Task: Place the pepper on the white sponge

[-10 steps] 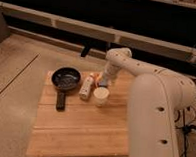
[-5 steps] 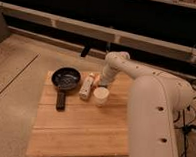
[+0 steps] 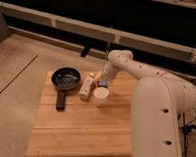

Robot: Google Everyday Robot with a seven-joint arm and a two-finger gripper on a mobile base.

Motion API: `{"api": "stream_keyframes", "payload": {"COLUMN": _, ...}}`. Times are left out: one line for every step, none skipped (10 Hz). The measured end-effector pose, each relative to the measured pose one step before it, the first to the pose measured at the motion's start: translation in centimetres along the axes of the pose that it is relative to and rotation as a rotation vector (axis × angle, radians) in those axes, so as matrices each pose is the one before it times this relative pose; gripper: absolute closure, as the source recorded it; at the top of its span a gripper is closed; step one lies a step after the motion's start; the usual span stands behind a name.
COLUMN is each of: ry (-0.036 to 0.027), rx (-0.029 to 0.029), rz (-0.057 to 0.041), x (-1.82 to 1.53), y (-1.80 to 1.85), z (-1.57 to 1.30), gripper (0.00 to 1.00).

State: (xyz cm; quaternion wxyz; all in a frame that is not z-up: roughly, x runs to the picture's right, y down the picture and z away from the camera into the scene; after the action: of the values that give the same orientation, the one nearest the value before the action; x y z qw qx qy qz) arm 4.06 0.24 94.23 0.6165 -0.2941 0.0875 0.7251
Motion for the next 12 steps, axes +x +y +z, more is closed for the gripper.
{"api": "stream_keyframes", "payload": {"ry": 0.00508, "rx": -0.00612, "rz": -0.00515, "x": 0.152, "y": 0.398, "z": 0.245, "gripper": 0.35}}
{"api": "stream_keyframes", "payload": {"ry": 0.0103, "rx": -0.00042, "rz": -0.00572, "x": 0.208, "y": 0.317, "z": 0.511, "gripper": 0.35}}
{"api": "stream_keyframes", "payload": {"ry": 0.00439, "rx": 0.003, "rz": 0.00238, "x": 0.003, "y": -0.153, "z": 0.191, "gripper": 0.35}}
{"api": "stream_keyframes", "payload": {"ry": 0.00425, "rx": 0.0097, "rz": 0.0036, "x": -0.085, "y": -0.4, "z": 0.195, "gripper": 0.35}}
{"api": "stream_keyframes", "payload": {"ry": 0.0035, "rx": 0.03458, "rz": 0.00682, "x": -0.3, "y": -0.957, "z": 0.131, "gripper": 0.35}}
{"api": "stream_keyframes", "payload": {"ry": 0.00097, "rx": 0.02769, "rz": 0.00126, "x": -0.323, "y": -0.497, "z": 0.071, "gripper": 0.35}}
{"api": "stream_keyframes", "payload": {"ry": 0.0049, "rx": 0.02117, "rz": 0.00046, "x": -0.191, "y": -0.178, "z": 0.153, "gripper": 0.35}}
{"api": "stream_keyframes", "payload": {"ry": 0.01061, "rx": 0.01661, "rz": 0.00437, "x": 0.03, "y": -0.245, "z": 0.349, "gripper": 0.35}}
{"api": "stream_keyframes", "payload": {"ry": 0.01743, "rx": 0.01146, "rz": 0.00721, "x": 0.155, "y": -0.168, "z": 0.504, "gripper": 0.35}}
{"api": "stream_keyframes", "payload": {"ry": 0.01594, "rx": 0.0033, "rz": 0.0054, "x": 0.212, "y": 0.05, "z": 0.532, "gripper": 0.35}}
{"api": "stream_keyframes", "payload": {"ry": 0.02197, "rx": -0.00321, "rz": 0.00419, "x": 0.218, "y": 0.707, "z": 0.758, "gripper": 0.35}}
{"api": "stream_keyframes", "payload": {"ry": 0.0122, "rx": -0.00235, "rz": 0.00085, "x": 0.11, "y": 0.504, "z": 0.457, "gripper": 0.35}}
